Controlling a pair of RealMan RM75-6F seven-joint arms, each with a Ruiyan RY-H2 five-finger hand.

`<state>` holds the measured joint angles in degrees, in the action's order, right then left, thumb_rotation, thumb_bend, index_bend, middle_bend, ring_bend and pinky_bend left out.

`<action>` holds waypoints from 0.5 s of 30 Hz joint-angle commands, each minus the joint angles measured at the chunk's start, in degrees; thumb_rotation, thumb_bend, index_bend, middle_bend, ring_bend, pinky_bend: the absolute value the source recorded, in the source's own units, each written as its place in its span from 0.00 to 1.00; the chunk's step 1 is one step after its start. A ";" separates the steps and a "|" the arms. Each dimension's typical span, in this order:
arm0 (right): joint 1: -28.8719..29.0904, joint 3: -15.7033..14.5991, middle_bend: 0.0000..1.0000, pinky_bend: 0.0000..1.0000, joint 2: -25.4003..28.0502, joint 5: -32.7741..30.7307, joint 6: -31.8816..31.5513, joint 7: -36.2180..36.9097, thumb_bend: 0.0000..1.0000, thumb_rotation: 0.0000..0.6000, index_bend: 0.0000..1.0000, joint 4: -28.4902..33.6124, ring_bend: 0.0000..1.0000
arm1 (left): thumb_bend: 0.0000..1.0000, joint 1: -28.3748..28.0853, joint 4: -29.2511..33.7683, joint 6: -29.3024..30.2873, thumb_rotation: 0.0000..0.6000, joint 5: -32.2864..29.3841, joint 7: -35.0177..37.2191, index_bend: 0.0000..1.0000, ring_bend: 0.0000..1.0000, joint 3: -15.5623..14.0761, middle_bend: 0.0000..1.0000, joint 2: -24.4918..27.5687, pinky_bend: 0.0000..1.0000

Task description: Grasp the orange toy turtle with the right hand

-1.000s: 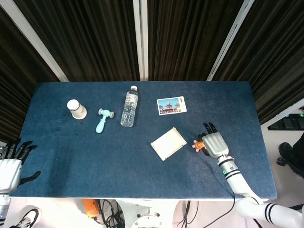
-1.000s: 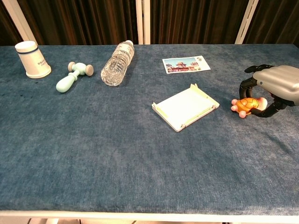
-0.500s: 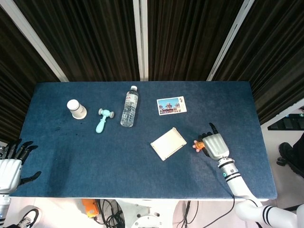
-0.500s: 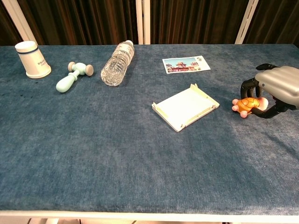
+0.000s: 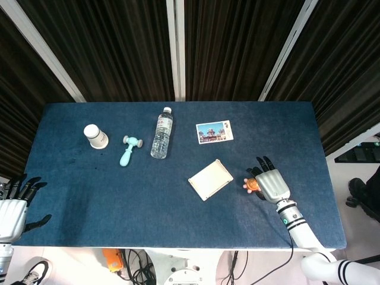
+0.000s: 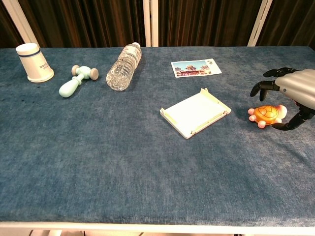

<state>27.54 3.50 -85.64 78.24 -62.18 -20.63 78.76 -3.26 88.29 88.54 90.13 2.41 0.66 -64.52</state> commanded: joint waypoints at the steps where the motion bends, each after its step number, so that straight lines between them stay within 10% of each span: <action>1: -0.08 -0.02 0.41 0.00 -0.51 0.13 -0.34 0.02 0.24 1.00 0.41 -0.59 0.07 | 0.11 -0.04 0.00 -0.07 1.00 0.03 -0.02 0.22 0.00 -0.02 0.14 0.00 0.05; 10: 0.08 -0.57 0.90 0.00 -4.40 4.19 -3.59 1.45 0.44 1.00 0.98 -5.89 0.40 | 0.11 0.25 -0.94 0.93 1.00 0.01 1.18 0.24 0.00 0.30 0.16 -0.19 0.05; 15: -0.04 -0.99 0.97 0.00 -4.54 3.96 -2.77 1.03 0.46 1.00 1.00 -6.86 0.45 | 0.11 0.14 -0.85 0.56 1.00 -0.17 1.00 0.24 0.00 0.28 0.16 -0.21 0.05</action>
<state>27.54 2.50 -90.15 82.24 -64.91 -19.60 71.93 -3.12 87.44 89.10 89.96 3.40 0.94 -64.73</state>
